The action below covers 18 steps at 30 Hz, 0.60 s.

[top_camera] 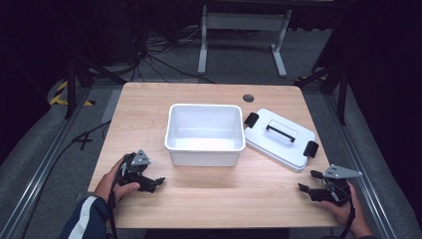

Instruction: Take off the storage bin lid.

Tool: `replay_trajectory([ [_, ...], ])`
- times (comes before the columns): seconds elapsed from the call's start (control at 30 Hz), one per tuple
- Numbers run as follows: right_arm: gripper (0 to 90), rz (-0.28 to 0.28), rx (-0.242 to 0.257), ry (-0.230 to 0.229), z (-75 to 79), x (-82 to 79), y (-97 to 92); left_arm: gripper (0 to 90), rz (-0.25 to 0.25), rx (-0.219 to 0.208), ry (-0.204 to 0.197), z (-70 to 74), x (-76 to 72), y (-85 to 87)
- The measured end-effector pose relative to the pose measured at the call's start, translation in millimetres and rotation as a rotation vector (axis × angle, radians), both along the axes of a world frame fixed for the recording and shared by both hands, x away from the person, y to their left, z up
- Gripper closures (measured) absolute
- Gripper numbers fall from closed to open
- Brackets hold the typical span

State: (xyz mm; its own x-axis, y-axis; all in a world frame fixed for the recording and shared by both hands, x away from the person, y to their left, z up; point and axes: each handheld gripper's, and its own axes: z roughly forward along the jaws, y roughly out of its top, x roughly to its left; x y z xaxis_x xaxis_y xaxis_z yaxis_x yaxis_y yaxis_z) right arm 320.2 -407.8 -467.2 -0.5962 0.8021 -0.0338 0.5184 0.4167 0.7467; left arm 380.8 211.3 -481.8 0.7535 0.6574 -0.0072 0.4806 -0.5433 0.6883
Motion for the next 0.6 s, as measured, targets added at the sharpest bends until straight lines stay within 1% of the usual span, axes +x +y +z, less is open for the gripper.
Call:
replay_trajectory([
  [0.17,24.5,0.000,0.000,-0.001,0.0,0.0,0.1,0.4,0.000,0.000,0.001,0.1,-0.4,0.1],
  [0.23,23.9,-0.004,-0.002,0.000,0.0,0.0,0.0,0.4,0.017,-0.003,0.008,0.1,-2.3,0.3],
  [0.33,23.8,-0.004,-0.002,0.001,0.0,0.0,0.0,0.3,0.019,-0.004,0.012,0.2,-2.9,0.7],
  [0.43,23.5,-0.005,-0.002,0.001,0.0,0.0,-0.1,0.3,0.019,-0.004,0.012,0.2,-2.8,0.6],
  [0.5,23.3,-0.006,-0.001,0.002,0.0,0.1,-0.3,0.3,0.015,0.004,0.003,0.5,-2.4,1.1],
  [0.6,23.2,-0.007,-0.001,0.002,0.0,0.1,-0.3,0.3,0.023,0.002,0.009,0.6,-3.0,0.8],
])
